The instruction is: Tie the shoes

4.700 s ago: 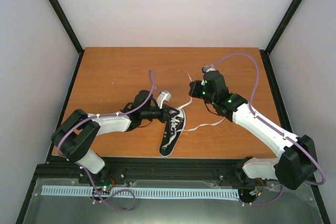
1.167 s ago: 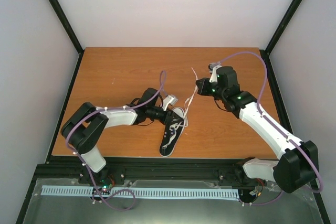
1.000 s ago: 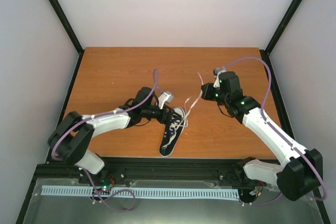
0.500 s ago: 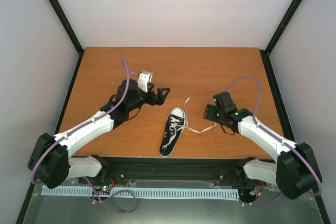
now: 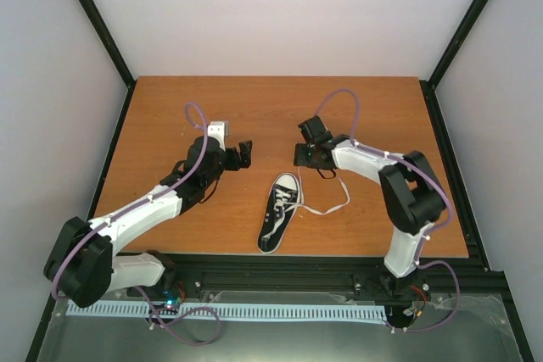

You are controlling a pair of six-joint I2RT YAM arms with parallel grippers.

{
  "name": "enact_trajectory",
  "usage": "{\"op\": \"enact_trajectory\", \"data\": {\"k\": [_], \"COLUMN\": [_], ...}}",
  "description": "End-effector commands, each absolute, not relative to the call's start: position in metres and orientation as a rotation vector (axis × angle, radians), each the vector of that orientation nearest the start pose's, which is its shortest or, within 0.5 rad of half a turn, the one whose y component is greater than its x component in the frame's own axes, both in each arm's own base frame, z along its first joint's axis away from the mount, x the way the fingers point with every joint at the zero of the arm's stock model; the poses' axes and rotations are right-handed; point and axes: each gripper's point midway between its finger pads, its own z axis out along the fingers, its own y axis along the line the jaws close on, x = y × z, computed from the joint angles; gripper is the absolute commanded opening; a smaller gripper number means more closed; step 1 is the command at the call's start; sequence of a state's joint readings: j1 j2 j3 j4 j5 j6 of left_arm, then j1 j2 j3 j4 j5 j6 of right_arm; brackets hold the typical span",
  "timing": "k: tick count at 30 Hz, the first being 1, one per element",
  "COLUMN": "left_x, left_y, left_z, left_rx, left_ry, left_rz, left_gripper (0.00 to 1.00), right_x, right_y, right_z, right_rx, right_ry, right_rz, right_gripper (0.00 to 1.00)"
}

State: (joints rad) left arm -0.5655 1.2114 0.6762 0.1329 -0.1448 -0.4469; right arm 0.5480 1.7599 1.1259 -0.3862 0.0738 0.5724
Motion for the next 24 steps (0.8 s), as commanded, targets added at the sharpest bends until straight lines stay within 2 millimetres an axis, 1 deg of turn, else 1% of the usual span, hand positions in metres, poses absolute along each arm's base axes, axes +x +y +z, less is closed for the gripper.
{"op": "enact_trajectory", "data": {"k": [1, 4, 7, 10, 11, 12, 13, 14, 15, 17, 18, 20, 23, 24], "left_x": [0.355, 0.360, 0.360, 0.361, 0.361, 0.362, 0.362, 0.362, 0.361, 0.358, 0.354, 0.345, 0.326, 0.320], "left_y": [-0.175, -0.174, -0.177, -0.181, -0.182, -0.184, -0.187, -0.190, -0.195, -0.207, -0.216, -0.237, -0.273, -0.285], "left_z": [0.179, 0.166, 0.159, 0.154, 0.152, 0.151, 0.148, 0.146, 0.144, 0.142, 0.142, 0.149, 0.163, 0.166], "left_rx": [-0.011, -0.011, 0.014, 0.025, 0.028, 0.034, 0.043, 0.054, 0.077, 0.131, 0.172, 0.258, 0.397, 0.444], "left_ry": [2.018, 2.049, 2.063, 2.077, 2.084, 2.089, 2.097, 2.103, 2.107, 2.105, 2.097, 2.067, 2.014, 2.002], "left_rz": [-0.376, -0.338, -0.339, -0.350, -0.353, -0.360, -0.367, -0.380, -0.405, -0.474, -0.528, -0.648, -0.834, -0.887], "left_gripper": [1.00, 1.00, 1.00, 1.00, 1.00, 1.00, 1.00, 1.00, 1.00, 1.00, 1.00, 1.00, 1.00, 1.00], "right_x": [0.384, 0.387, 0.388, 0.387, 0.387, 0.386, 0.386, 0.387, 0.387, 0.388, 0.389, 0.391, 0.392, 0.392], "right_y": [0.222, 0.228, 0.232, 0.235, 0.236, 0.237, 0.238, 0.239, 0.239, 0.241, 0.241, 0.239, 0.232, 0.229], "right_z": [0.045, 0.038, 0.029, 0.018, 0.015, 0.013, 0.013, 0.014, 0.016, 0.026, 0.036, 0.060, 0.110, 0.133], "right_rx": [0.042, 0.032, 0.018, 0.007, 0.001, -0.006, -0.009, -0.009, -0.010, -0.009, -0.006, 0.012, 0.046, 0.058], "right_ry": [2.663, 2.675, 2.689, 2.715, 2.725, 2.728, 2.729, 2.726, 2.721, 2.697, 2.672, 2.614, 2.497, 2.443], "right_rz": [0.215, 0.182, 0.148, 0.115, 0.111, 0.110, 0.111, 0.116, 0.124, 0.149, 0.165, 0.190, 0.231, 0.259], "right_gripper": [0.66, 0.65, 0.64, 0.56, 0.50, 0.39, 0.26, 0.08, 0.04, 0.03, 0.03, 0.03, 0.03, 0.03]}}
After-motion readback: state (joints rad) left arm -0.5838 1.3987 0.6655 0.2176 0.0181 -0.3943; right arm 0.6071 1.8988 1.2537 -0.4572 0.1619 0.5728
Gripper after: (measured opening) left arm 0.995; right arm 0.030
